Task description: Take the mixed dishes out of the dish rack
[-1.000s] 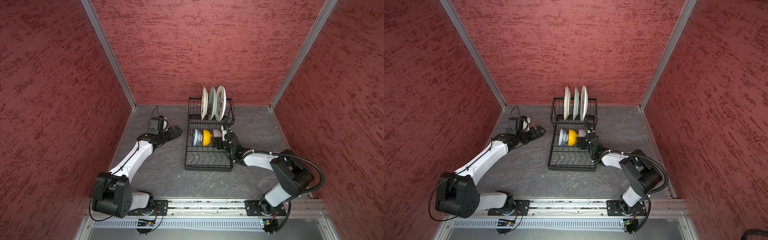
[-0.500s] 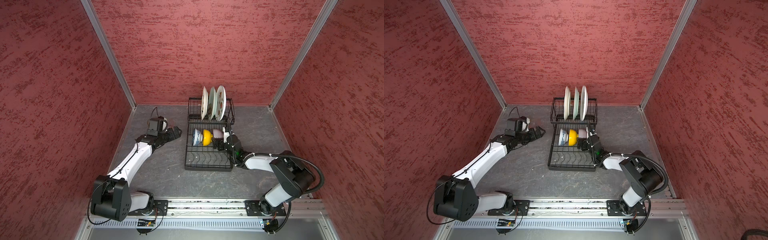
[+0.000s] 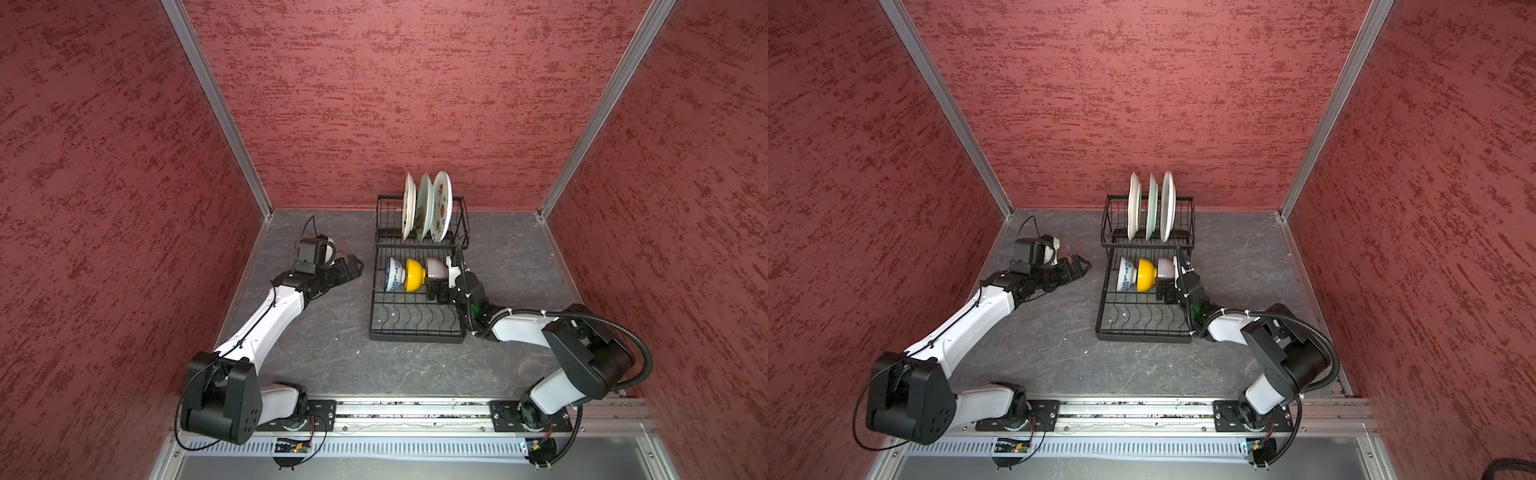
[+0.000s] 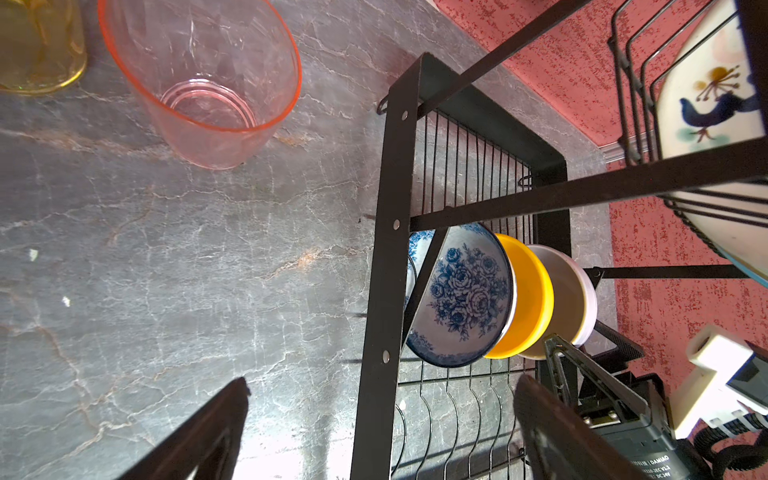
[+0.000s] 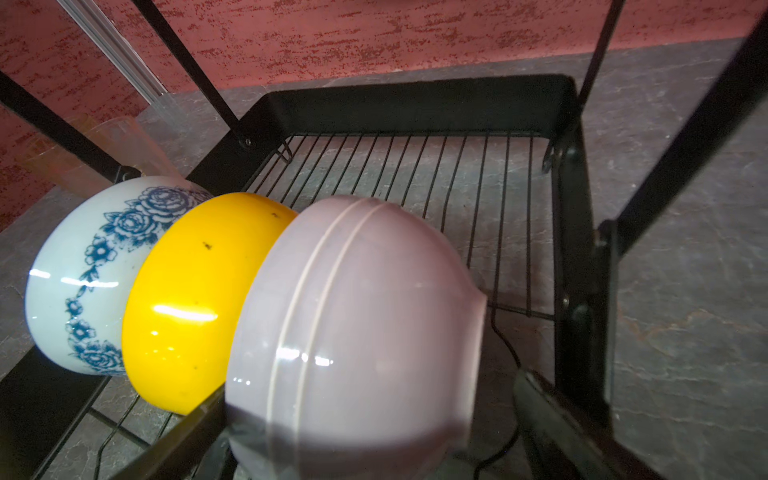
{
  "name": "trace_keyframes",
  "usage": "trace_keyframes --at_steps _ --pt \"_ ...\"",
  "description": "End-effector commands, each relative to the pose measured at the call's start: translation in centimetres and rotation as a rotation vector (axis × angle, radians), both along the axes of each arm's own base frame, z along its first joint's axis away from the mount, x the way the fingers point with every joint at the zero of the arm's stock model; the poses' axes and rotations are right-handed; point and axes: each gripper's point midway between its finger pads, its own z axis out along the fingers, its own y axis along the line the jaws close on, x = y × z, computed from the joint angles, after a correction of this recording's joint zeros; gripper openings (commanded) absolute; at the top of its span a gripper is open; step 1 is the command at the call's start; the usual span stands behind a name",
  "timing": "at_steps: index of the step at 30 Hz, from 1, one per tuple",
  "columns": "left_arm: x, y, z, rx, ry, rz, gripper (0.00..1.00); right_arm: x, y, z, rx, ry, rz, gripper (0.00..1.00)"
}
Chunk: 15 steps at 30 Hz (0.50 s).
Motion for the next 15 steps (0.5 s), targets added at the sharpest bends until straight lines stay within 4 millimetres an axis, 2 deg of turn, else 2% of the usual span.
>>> trace_keyframes --at_steps 1,7,15 --pt "-0.4 -0.2 0.3 -0.004 -0.016 -0.015 1.0 -0.3 -0.8 -2.8 -0.091 0.079 0.005 0.97" --pt "-0.5 -0.5 0.0 -0.014 -0.014 -0.023 1.0 0.1 0.0 -2.1 -0.064 0.049 0.03 0.94" --pt "-0.4 -0.7 -0.1 -0.023 -0.011 -0.034 1.0 0.5 0.4 -2.2 -0.083 0.039 0.053 0.81"
